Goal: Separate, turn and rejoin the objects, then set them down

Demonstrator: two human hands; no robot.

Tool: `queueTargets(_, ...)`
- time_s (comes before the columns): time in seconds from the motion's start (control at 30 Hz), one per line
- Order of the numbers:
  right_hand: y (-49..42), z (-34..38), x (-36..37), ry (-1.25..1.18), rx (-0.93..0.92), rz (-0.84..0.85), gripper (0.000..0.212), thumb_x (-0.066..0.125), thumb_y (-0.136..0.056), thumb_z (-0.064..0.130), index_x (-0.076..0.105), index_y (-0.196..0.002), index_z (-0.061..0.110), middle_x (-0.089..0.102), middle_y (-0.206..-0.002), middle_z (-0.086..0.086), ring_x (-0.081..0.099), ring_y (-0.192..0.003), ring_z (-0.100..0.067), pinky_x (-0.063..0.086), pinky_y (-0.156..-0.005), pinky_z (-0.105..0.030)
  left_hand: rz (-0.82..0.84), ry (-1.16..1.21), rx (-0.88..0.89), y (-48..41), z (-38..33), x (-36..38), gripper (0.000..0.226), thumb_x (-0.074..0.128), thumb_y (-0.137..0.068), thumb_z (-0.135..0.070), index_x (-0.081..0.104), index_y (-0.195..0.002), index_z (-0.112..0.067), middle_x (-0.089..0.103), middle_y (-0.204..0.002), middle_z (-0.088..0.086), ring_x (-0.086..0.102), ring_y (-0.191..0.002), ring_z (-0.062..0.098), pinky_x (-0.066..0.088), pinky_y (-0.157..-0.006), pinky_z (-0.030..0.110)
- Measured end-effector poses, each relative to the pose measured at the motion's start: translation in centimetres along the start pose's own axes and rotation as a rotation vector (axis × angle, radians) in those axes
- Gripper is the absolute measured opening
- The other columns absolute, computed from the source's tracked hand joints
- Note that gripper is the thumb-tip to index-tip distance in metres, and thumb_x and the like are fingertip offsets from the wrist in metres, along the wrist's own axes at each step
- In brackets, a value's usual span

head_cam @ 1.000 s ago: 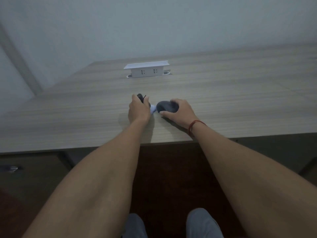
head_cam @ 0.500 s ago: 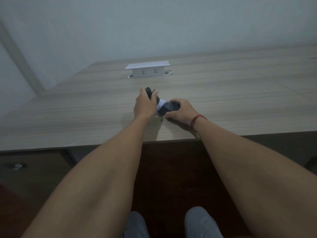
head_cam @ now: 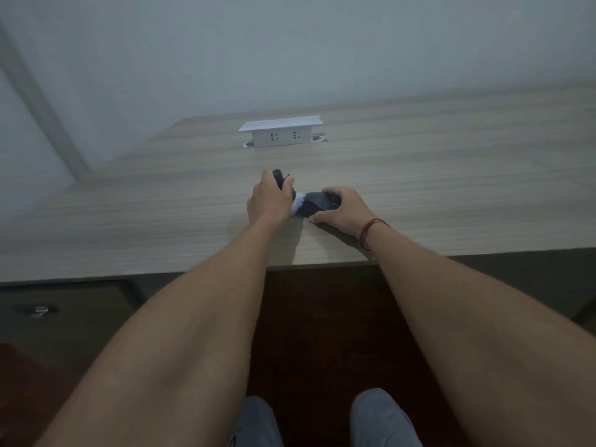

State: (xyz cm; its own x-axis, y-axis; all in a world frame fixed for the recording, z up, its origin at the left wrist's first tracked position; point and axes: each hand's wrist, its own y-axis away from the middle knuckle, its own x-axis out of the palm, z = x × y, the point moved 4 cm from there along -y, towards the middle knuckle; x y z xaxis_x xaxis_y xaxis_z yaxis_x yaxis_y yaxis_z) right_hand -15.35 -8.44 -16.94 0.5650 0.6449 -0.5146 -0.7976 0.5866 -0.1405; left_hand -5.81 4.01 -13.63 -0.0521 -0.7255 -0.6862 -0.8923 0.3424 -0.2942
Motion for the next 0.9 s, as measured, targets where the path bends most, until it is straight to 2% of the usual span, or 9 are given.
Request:
queueTargets(0.1,0.3,0.2,0.1,0.015,-0.007,-0.022,0.073,0.082,-0.072,0.019,0.048,-0.137,0.010,0.053,-0.134,-0.006,0.051,-0.116,-0.018,0.042,-0.093,-0.027,0.017,-0.047,-0.073,0.4,0.5,0.2,0.043,0.045,-0.098,-0.042,0.048,-0.121,-0.006,0.060,-0.122,0.017,0.057,-0.112,0.035,0.045,-0.096,0.044)
queueTargets(0.33,1.0,0.2,-0.2,0.092,0.012,-0.201,0.052,0.079,-0.071,0.023,0.059,-0.118,0.012,0.061,-0.120,-0.008,0.058,-0.110,-0.026,0.050,-0.094,-0.039,0.149,0.316,-0.099,1.0,0.2,1.3,0.045,0.054,-0.093,-0.040,0.053,-0.116,-0.001,0.062,-0.118,0.018,0.062,-0.105,0.033,0.052,-0.089,0.040)
queueTargets(0.47,1.2,0.3,0.2,0.103,-0.003,-0.169,0.058,0.081,-0.070,0.027,0.057,-0.121,0.012,0.059,-0.122,-0.009,0.056,-0.110,-0.025,0.050,-0.095,-0.040,0.036,0.362,-0.188,0.8,-0.2,0.7,0.046,0.054,-0.094,-0.038,0.053,-0.120,0.000,0.060,-0.122,0.018,0.059,-0.110,0.034,0.048,-0.092,0.039)
queueTargets(0.57,1.2,0.2,-0.1,0.102,0.024,-0.209,0.047,0.080,-0.068,0.028,0.060,-0.109,0.015,0.062,-0.112,-0.009,0.059,-0.099,-0.026,0.053,-0.088,-0.041,0.170,0.528,-0.252,0.8,-0.7,1.6,0.036,0.057,-0.094,-0.035,0.058,-0.104,0.000,0.066,-0.105,0.017,0.064,-0.085,0.029,0.054,-0.071,0.034)
queueTargets(0.63,1.1,0.3,-0.3,0.093,0.035,-0.217,0.045,0.081,-0.067,0.028,0.061,-0.105,0.016,0.062,-0.107,-0.006,0.060,-0.095,-0.023,0.053,-0.083,-0.037,0.217,0.528,-0.246,0.7,-0.8,1.4,0.036,0.058,-0.094,-0.034,0.058,-0.104,0.000,0.067,-0.100,0.016,0.064,-0.075,0.026,0.055,-0.059,0.028)
queueTargets(0.73,1.2,0.5,-0.1,0.038,0.017,-0.097,0.059,0.081,-0.073,0.021,0.054,-0.125,0.012,0.055,-0.116,-0.003,0.051,-0.102,-0.017,0.044,-0.087,-0.028,0.062,0.347,-0.219,0.0,0.1,0.2,0.047,0.057,-0.093,-0.039,0.055,-0.120,0.000,0.062,-0.121,0.018,0.063,-0.105,0.032,0.052,-0.090,0.038)
queueTargets(0.8,1.1,0.7,-0.5,0.058,0.011,-0.006,0.069,0.079,-0.076,0.016,0.048,-0.136,0.008,0.053,-0.130,-0.007,0.051,-0.112,-0.020,0.041,-0.090,-0.024,-0.013,0.282,-0.209,0.1,0.5,-0.2,0.047,0.055,-0.095,-0.037,0.052,-0.123,0.000,0.058,-0.127,0.020,0.058,-0.114,0.035,0.047,-0.095,0.040)
queueTargets(0.83,1.0,0.8,-0.8,0.061,0.023,0.025,0.070,0.077,-0.077,0.013,0.045,-0.139,0.007,0.051,-0.135,-0.010,0.052,-0.114,-0.021,0.043,-0.087,-0.019,-0.022,0.267,-0.207,0.2,0.8,-0.2,0.046,0.055,-0.095,-0.036,0.052,-0.123,0.000,0.057,-0.128,0.021,0.057,-0.115,0.036,0.046,-0.095,0.039)
queueTargets(0.9,0.8,0.8,-1.5,0.016,0.060,0.046,0.068,0.069,-0.082,0.005,0.041,-0.144,0.007,0.049,-0.138,-0.015,0.053,-0.104,-0.021,0.046,-0.060,-0.006,-0.036,0.253,-0.203,0.2,1.1,-0.4,0.046,0.054,-0.095,-0.037,0.052,-0.123,0.000,0.057,-0.128,0.021,0.057,-0.115,0.036,0.046,-0.092,0.039)
